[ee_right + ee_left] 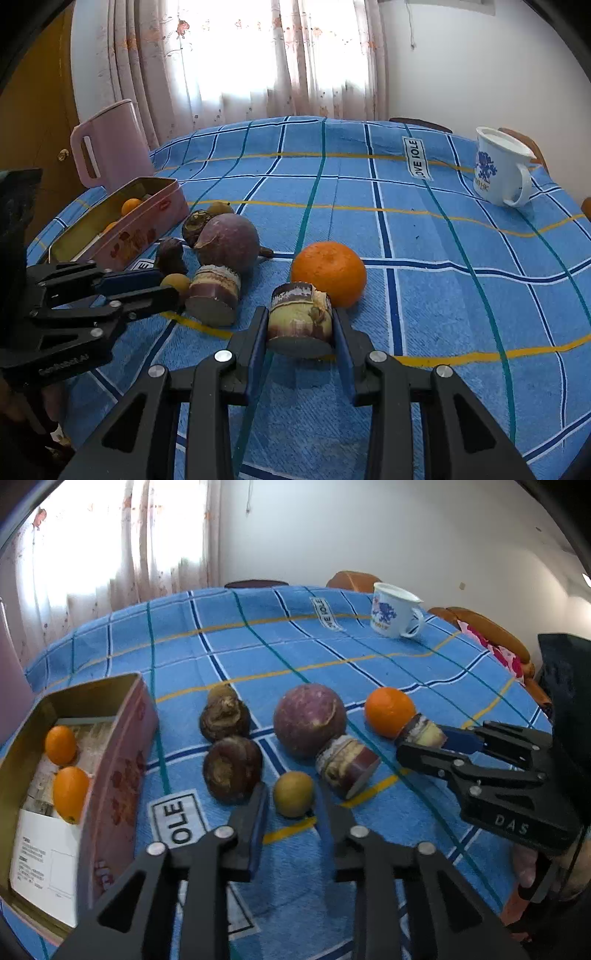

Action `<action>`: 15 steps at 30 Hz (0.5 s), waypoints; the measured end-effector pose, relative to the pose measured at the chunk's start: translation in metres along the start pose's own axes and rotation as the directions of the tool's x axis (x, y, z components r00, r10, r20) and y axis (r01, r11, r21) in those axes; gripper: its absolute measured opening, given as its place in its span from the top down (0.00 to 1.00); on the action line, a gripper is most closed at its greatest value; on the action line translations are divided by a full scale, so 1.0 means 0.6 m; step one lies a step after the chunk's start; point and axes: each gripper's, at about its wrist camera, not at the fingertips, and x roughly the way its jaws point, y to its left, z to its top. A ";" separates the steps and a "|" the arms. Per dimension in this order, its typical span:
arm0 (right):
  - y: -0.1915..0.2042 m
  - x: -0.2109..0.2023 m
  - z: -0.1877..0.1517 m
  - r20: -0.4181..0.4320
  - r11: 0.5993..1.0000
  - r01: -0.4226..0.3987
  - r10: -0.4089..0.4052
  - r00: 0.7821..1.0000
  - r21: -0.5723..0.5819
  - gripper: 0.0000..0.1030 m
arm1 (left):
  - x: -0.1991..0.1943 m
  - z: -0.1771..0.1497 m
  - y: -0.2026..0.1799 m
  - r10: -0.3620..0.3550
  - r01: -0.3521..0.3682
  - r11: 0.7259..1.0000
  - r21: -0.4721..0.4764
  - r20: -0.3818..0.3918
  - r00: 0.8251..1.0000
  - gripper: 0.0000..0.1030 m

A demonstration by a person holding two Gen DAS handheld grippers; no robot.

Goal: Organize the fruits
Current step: 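Grasp a wrapped cylindrical cake with the right gripper while the left grasps the yellow-green fruit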

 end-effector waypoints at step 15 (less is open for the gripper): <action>0.009 -0.029 -0.008 0.104 0.999 0.009 -0.006 0.995 -0.032 0.65 | -0.029 -0.007 -0.016 -0.021 0.019 1.000 0.019 0.108 0.994 0.74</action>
